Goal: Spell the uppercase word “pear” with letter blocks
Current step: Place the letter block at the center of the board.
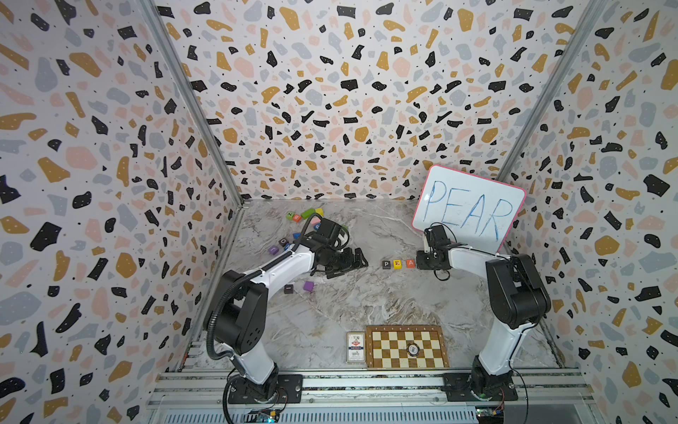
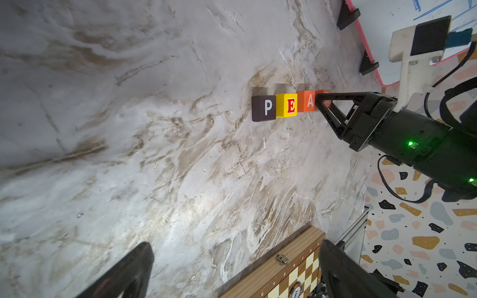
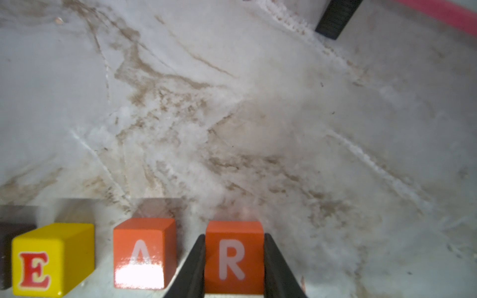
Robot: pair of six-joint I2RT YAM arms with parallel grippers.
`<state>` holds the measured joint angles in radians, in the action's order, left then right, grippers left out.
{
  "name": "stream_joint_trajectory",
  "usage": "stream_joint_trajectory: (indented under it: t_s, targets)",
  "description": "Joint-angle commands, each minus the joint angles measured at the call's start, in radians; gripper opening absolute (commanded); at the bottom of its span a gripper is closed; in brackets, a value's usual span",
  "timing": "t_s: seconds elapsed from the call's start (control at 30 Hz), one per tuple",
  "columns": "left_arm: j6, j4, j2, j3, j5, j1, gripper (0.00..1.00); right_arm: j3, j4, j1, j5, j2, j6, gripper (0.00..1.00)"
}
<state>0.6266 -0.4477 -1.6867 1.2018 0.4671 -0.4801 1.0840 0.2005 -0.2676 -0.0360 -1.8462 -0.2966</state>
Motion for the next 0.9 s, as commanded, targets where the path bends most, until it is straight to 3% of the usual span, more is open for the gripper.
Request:
stream_joint_trajectory:
  t_s: [0.0, 0.5, 0.87]
  targets:
    - [0.013, 0.022, 0.035, -0.013, 0.010, -0.005, 0.99, 0.025, 0.044, 0.004, 0.005, -0.019, 0.014, 0.32]
    - [0.012, 0.021, 0.045, -0.019, 0.011, -0.004, 0.99, 0.046, 0.061, 0.004, -0.016, -0.037, 0.019, 0.40]
    - [0.018, 0.030, 0.040, -0.023, 0.011, -0.005, 0.99, 0.059, 0.054, 0.005, -0.016, -0.051, 0.019, 0.35]
